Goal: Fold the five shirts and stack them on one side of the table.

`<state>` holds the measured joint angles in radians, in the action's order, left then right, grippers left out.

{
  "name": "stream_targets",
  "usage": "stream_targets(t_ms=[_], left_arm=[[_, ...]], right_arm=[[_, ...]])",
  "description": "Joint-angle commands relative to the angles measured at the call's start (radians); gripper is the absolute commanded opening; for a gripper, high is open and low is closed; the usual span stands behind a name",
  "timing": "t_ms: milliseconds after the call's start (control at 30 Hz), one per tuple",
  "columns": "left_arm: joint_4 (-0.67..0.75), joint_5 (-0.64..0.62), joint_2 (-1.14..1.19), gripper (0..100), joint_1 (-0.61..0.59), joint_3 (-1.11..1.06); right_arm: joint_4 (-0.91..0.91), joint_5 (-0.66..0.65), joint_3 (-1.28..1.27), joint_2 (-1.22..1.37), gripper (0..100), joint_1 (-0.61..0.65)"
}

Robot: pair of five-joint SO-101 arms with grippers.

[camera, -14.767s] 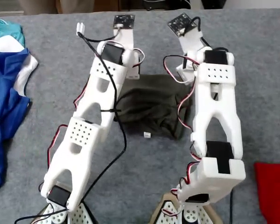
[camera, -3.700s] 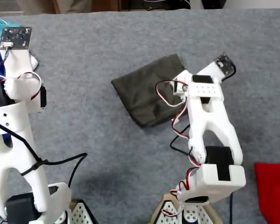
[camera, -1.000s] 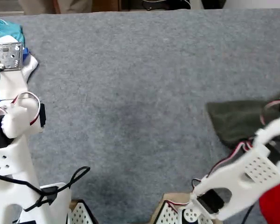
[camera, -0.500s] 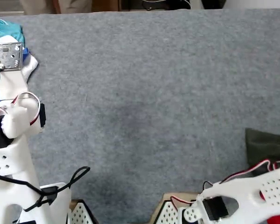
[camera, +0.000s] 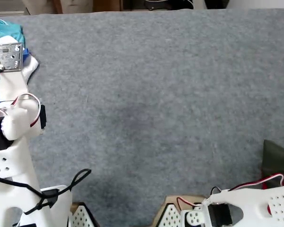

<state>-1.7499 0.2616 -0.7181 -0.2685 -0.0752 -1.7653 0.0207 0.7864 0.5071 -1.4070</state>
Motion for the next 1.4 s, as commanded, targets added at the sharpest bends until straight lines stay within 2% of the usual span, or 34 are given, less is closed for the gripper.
stream_targets(t_ms=[0,167,367,800,1167,1233,1367], left_arm=[[-0.006,-0.011,-0.01,2,0.002,-0.003],[-0.006,-0.011,-0.01,2,0.002,-0.003],[-0.006,-0.011,-0.013,2,0.002,-0.003],[0.02,-0.011,-0.01,2,0.002,-0.003],[0.02,-0.009,-0.01,2,0.002,-0.003],[0.02,-0.009,-0.01,2,0.002,-0.003],[0.02,-0.009,-0.008,2,0.002,-0.003]], right_arm=[[-0.017,-0.006,0.007,-0.094,0.5,-0.021],[-0.017,-0.009,0.004,-0.165,0.5,-0.03],[-0.017,-0.018,-0.002,-0.196,0.5,-0.099],[-0.015,-0.058,-0.002,-0.033,0.5,-0.2],[-0.015,-0.13,-0.002,0.031,1.0,-0.202],[-0.015,-0.129,-0.002,0.028,4.2,-0.202],[-0.015,-0.129,0.005,0.025,17.9,-0.214]])
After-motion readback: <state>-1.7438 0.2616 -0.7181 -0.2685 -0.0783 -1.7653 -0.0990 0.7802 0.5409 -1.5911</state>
